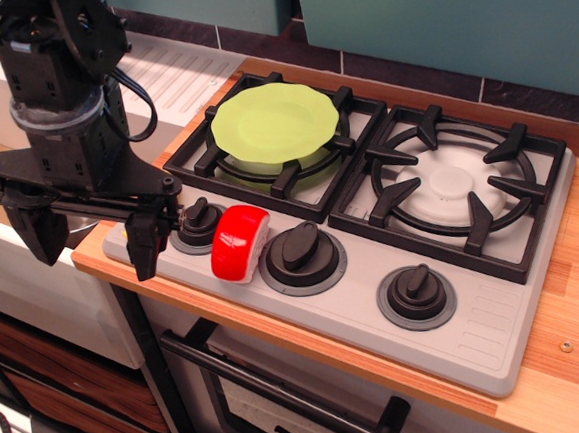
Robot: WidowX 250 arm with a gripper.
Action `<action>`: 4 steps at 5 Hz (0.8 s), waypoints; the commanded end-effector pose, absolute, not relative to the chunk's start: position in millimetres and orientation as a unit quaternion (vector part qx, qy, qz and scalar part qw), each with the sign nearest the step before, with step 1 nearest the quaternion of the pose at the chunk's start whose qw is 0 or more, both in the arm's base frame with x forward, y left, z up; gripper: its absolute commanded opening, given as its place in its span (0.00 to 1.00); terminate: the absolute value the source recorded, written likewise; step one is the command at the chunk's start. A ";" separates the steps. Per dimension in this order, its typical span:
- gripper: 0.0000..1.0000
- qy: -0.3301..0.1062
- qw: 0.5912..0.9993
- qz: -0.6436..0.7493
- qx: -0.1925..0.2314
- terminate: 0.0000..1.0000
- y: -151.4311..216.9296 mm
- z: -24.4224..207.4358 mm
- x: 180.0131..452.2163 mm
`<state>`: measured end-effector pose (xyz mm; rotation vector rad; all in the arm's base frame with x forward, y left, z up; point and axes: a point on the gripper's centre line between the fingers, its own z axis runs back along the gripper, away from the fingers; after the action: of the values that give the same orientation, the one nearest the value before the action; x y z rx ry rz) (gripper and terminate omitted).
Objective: End effector reaching salmon
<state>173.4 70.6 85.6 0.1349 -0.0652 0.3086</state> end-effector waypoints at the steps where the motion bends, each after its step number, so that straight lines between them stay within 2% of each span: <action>1: 1.00 -0.032 0.985 0.154 0.067 0.00 70.6 85.6 173.4; 4: 1.00 -0.033 0.979 0.191 0.067 0.00 51.6 87.2 211.4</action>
<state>205.0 48.9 79.7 0.1313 -0.0347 0.3853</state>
